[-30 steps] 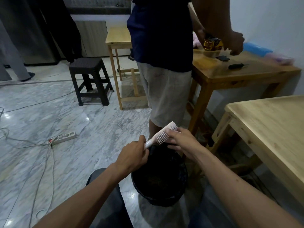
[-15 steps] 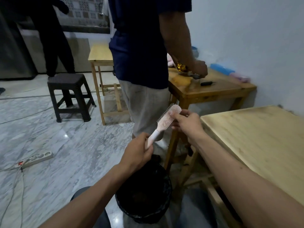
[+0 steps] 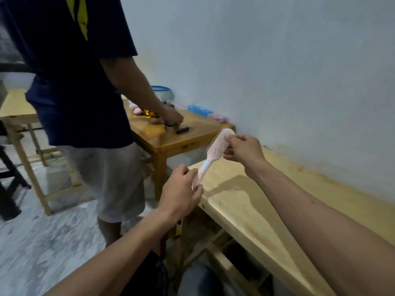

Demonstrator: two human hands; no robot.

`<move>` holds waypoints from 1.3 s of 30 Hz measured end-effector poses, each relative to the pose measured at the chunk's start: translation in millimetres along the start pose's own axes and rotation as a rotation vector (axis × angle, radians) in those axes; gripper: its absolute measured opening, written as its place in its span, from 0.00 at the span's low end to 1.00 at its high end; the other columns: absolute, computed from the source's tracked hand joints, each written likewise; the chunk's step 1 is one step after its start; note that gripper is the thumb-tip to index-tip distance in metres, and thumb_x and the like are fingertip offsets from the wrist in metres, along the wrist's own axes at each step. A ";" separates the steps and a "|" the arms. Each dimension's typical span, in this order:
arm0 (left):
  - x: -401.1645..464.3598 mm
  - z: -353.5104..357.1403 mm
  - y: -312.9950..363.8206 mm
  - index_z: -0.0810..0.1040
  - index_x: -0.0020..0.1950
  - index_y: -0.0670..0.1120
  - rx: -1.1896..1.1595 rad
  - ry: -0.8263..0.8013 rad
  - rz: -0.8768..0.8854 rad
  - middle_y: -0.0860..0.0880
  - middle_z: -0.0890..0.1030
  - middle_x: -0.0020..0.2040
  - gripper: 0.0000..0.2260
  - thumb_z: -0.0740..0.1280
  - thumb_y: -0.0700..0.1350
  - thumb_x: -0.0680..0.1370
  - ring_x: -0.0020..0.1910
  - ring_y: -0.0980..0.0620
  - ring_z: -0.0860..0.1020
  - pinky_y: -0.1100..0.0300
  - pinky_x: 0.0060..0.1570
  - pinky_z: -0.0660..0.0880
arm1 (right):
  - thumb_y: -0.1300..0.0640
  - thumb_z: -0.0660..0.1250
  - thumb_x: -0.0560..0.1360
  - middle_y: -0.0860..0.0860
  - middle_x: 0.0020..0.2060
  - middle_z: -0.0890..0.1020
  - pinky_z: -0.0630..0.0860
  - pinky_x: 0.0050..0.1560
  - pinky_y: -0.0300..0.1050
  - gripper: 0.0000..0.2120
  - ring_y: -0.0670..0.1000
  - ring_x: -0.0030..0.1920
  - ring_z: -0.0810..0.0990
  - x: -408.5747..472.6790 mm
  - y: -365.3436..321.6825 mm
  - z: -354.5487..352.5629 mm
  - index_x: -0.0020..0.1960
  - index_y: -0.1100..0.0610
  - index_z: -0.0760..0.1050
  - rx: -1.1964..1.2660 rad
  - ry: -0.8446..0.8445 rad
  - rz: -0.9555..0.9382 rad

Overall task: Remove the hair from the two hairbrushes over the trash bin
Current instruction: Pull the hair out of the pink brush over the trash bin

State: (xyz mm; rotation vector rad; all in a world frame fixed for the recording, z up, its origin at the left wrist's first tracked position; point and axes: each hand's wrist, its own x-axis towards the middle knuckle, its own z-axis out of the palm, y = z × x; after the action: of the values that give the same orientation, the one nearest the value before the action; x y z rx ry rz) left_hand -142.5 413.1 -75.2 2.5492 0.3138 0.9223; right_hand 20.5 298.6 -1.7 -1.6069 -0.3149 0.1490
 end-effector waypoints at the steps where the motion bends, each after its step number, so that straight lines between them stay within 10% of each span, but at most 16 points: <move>1: 8.7 9.1 12.4 0.76 0.68 0.46 -0.004 -0.009 0.019 0.51 0.72 0.51 0.20 0.69 0.50 0.77 0.48 0.54 0.70 0.61 0.45 0.70 | 0.56 0.70 0.79 0.57 0.45 0.86 0.84 0.40 0.46 0.06 0.52 0.38 0.85 4.3 -1.7 -16.4 0.52 0.59 0.80 -0.010 0.027 0.000; 17: 89.5 163.8 133.3 0.80 0.55 0.42 -0.109 -0.352 0.193 0.45 0.76 0.49 0.11 0.63 0.47 0.79 0.48 0.46 0.74 0.51 0.48 0.74 | 0.64 0.72 0.77 0.59 0.41 0.83 0.85 0.37 0.45 0.07 0.53 0.33 0.83 96.7 53.9 -207.5 0.49 0.69 0.82 -0.213 0.318 0.224; 39: 131.2 224.4 160.2 0.82 0.52 0.43 -0.194 -0.413 0.262 0.49 0.72 0.43 0.12 0.65 0.50 0.77 0.43 0.51 0.70 0.59 0.38 0.64 | 0.61 0.67 0.80 0.62 0.45 0.86 0.75 0.21 0.38 0.09 0.53 0.27 0.82 141.0 85.8 -251.2 0.43 0.65 0.77 -0.487 0.424 0.363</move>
State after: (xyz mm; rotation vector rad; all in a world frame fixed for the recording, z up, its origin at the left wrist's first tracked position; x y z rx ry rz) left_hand 114.0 247.9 -86.4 2.5531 -0.2250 0.4599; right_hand 236.0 96.6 -57.2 -2.1165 0.2965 0.0019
